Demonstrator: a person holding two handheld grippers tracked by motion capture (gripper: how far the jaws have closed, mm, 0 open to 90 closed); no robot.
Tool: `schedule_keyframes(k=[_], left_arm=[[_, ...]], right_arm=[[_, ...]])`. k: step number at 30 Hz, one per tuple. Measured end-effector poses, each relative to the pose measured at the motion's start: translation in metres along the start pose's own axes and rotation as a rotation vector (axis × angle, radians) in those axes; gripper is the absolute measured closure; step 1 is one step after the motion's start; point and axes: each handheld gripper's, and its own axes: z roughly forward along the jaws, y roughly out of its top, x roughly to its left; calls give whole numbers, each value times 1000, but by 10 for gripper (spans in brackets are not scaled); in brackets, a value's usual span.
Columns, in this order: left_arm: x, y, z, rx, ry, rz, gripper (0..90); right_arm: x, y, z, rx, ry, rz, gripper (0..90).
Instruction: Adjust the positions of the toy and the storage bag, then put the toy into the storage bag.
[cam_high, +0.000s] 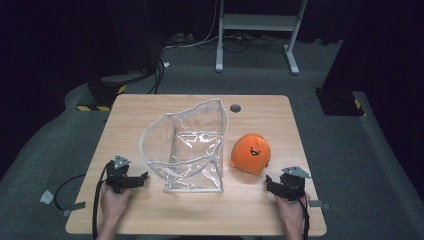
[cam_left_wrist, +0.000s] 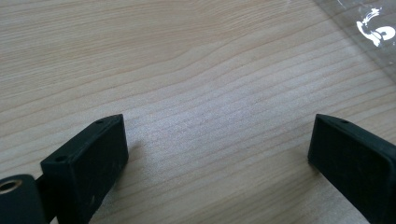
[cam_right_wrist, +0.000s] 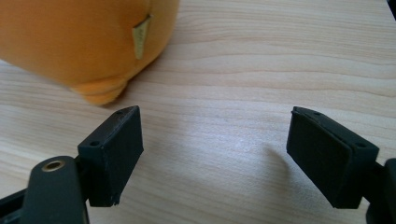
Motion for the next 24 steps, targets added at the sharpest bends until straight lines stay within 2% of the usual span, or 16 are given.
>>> schedule_keyframes(k=[7, 16, 24], left_arm=[[0, 0, 0, 0, 1, 1, 54], [0, 0, 0, -2, 1, -4, 55], [0, 0, 0, -3, 1, -3, 56]], right_arm=[[4, -1, -9, -29, 27, -4, 183], [7, -10, -11, -24, 48, 0, 171], [12, -9, -17, -46, 79, -4, 168]])
